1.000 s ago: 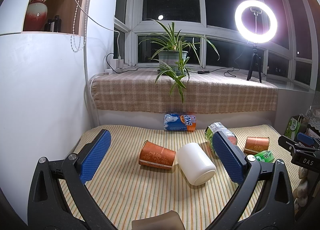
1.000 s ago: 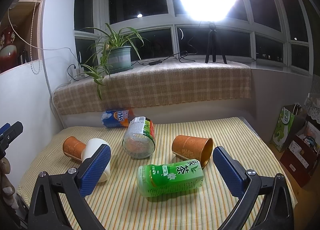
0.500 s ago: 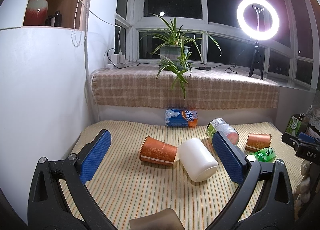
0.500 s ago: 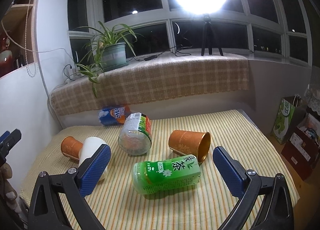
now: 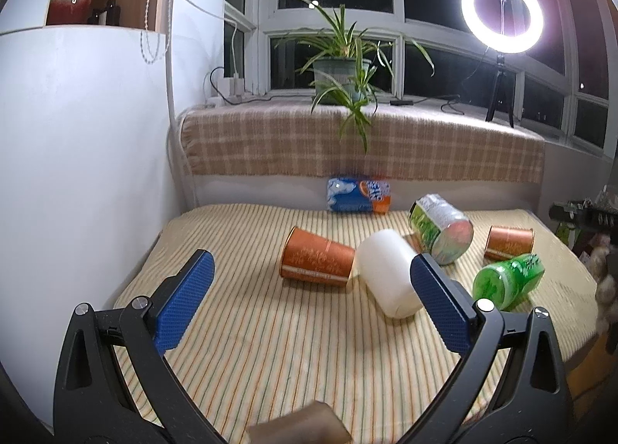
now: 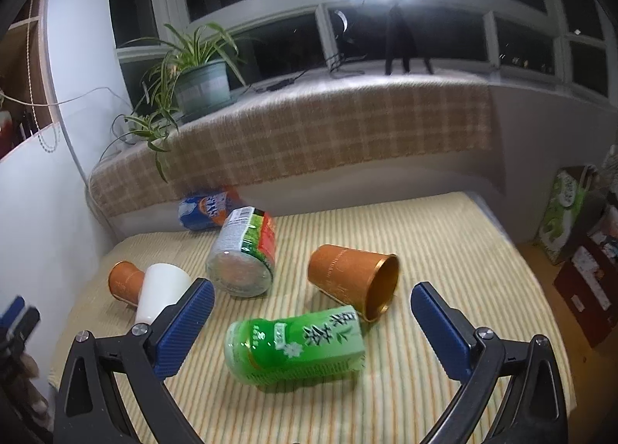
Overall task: Flip cup upright
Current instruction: 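Reach the right tool to the lying green-and-white can and close on it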
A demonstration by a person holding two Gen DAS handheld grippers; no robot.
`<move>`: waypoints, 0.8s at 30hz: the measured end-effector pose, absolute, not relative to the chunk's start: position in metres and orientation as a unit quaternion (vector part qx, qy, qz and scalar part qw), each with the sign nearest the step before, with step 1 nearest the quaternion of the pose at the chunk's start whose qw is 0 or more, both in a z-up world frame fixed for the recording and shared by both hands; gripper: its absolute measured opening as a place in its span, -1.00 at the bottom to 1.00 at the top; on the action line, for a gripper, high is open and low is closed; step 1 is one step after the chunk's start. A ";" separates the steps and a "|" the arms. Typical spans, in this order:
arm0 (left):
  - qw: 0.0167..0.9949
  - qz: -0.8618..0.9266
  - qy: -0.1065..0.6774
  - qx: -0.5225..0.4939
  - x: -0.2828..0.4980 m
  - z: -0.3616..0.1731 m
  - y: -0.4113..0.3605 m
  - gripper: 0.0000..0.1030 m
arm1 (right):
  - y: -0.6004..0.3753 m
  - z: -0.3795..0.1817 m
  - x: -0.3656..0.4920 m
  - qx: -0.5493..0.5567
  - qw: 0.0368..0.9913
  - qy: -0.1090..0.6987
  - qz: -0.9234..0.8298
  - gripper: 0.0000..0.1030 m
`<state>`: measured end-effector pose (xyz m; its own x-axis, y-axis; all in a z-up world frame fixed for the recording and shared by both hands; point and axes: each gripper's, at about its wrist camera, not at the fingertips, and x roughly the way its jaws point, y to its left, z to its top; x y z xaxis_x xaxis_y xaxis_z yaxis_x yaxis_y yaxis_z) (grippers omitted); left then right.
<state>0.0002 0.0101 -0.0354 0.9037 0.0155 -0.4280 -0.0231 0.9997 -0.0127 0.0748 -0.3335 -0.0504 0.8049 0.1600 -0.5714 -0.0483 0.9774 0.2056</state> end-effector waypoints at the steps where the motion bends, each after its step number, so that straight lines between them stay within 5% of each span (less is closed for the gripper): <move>1: 0.975 0.010 0.223 -0.009 0.000 -0.037 0.011 1.00 | -0.333 -0.050 0.082 0.092 0.943 0.314 0.065 1.00; 24: 0.962 0.052 0.266 -0.042 -0.010 -0.057 0.050 1.00 | -0.260 -0.103 0.272 0.147 0.810 0.543 0.164 0.96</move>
